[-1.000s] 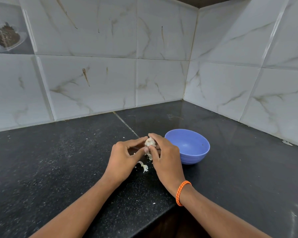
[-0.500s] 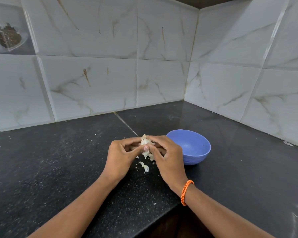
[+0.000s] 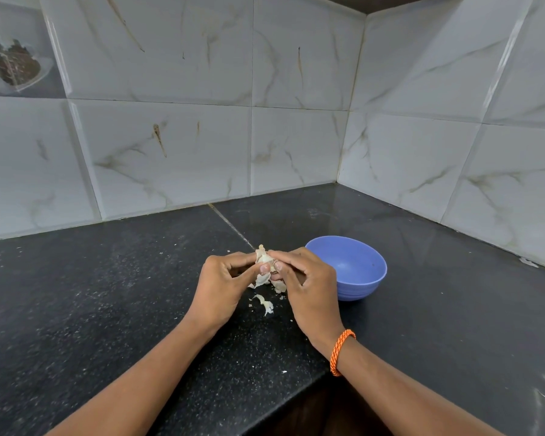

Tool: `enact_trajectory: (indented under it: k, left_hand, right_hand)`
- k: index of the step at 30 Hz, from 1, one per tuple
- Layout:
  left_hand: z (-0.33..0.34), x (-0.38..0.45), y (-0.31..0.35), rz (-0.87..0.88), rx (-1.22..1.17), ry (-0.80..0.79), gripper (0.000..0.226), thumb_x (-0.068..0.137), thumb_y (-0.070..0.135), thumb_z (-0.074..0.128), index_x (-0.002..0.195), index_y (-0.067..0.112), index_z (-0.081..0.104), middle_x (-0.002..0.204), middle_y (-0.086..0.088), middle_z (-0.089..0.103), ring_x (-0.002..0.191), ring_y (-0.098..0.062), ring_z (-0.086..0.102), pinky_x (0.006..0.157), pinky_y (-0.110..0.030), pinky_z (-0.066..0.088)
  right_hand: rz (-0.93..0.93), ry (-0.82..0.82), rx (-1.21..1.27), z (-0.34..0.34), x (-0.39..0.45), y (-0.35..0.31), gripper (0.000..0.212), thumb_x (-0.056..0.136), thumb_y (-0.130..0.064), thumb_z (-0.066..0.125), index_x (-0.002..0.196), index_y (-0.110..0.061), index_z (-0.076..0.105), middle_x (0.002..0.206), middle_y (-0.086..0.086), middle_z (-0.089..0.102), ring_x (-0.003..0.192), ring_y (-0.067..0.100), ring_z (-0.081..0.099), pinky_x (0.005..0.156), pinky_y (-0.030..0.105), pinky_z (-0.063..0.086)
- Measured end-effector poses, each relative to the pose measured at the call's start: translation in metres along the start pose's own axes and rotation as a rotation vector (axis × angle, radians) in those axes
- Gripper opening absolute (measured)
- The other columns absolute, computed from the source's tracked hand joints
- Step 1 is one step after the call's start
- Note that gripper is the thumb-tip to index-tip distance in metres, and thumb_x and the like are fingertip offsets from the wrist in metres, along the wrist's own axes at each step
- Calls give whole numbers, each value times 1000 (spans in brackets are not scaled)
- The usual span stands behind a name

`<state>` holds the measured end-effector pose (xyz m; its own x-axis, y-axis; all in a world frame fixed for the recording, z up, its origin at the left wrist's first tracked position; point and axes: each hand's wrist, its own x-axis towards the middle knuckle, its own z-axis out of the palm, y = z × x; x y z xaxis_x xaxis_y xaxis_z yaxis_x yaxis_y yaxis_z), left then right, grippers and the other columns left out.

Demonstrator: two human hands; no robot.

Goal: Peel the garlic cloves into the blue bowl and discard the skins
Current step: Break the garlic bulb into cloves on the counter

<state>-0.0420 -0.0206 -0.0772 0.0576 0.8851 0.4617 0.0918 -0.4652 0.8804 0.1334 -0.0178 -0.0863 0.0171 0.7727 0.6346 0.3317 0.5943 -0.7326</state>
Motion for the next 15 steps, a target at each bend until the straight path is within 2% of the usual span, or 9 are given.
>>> enact_trajectory:
  k: [3,6,11,15]
  left_hand:
    - [2,-1,0,-3,18,11,17,99,21,77,114,21,85,105,3,83,102,-14,78,91,-25,56]
    - [3,0,0,0,48,29,18,101,20,75,117,23,84,108,9,83,107,-13,78,96,-33,59]
    - [2,0,0,-25,57,59,18,102,24,74,119,24,83,109,10,83,108,-12,78,100,-41,60]
    - [2,-1,2,-39,34,86,18,101,23,75,117,22,84,107,9,84,104,-12,79,96,-35,61]
  right_hand:
    - [-54,7,-118,1,-1,-2,30,102,-2,67,125,-18,78,104,-8,74,95,8,73,81,26,62]
    - [-66,36,-218,1,-1,-3,28,103,-5,67,126,-19,77,108,-7,76,99,2,70,84,15,56]
    - [-29,42,-262,1,-1,-4,22,102,-15,71,122,-21,77,108,-8,77,98,6,72,88,29,62]
    - [-40,1,-290,2,-2,-6,24,105,-19,68,128,-20,76,113,-6,78,101,5,71,89,20,58]
